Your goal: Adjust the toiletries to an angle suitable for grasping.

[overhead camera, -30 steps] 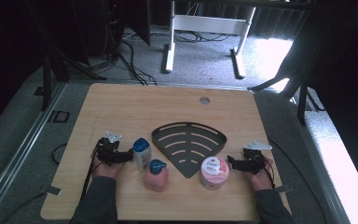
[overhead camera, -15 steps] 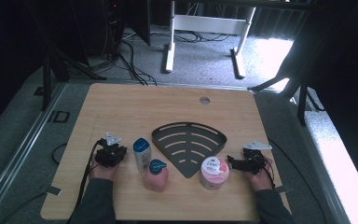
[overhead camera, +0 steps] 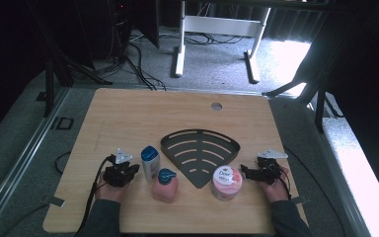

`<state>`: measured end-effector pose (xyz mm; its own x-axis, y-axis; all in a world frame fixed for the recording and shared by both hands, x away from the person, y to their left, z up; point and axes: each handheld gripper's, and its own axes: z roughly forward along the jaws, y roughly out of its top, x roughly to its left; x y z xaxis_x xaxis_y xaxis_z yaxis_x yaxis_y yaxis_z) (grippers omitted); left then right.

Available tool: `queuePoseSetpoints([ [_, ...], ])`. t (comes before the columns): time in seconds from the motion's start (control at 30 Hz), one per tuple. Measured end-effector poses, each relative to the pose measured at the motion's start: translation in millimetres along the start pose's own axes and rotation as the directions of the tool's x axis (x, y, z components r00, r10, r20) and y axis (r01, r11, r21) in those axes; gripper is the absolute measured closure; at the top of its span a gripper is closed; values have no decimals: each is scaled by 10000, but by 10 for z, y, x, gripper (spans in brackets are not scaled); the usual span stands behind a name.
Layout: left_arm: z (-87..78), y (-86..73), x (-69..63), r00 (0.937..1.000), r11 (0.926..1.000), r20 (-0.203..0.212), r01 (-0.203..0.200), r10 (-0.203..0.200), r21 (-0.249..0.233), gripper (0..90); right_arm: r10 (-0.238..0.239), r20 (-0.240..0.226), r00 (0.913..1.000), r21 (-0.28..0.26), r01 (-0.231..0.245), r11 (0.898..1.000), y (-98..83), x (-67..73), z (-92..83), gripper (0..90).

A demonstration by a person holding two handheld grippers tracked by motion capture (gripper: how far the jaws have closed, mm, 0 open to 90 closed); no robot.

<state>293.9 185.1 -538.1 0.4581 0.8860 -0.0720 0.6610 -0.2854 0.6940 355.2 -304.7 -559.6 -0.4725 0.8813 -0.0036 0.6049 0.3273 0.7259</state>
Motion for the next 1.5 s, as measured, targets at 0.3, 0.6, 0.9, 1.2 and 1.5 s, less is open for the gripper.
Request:
queuePoseSetpoints([
  [0.3,-66,-86,-128,9992,9994,297,-281,276,179,900,1,0,10000,0,-1,10000,0,0,0,178],
  [0.6,-150,-145,-235,9977,9988,475,-486,491,-105,900,-5,-2,10000,-2,5,10000,0,-1,0,178],
  [0.9,-190,-193,-322,9957,9978,656,-642,651,-151,899,-5,1,10000,-1,5,10000,0,0,0,178],
  [1.2,-161,-170,-403,9919,9947,818,-941,972,-406,899,-7,0,10000,-2,7,10000,0,-1,0,178],
  [1.5,-104,-139,-439,9903,9942,965,-953,998,-504,899,1,-3,10000,1,-1,10000,0,0,0,178],
])
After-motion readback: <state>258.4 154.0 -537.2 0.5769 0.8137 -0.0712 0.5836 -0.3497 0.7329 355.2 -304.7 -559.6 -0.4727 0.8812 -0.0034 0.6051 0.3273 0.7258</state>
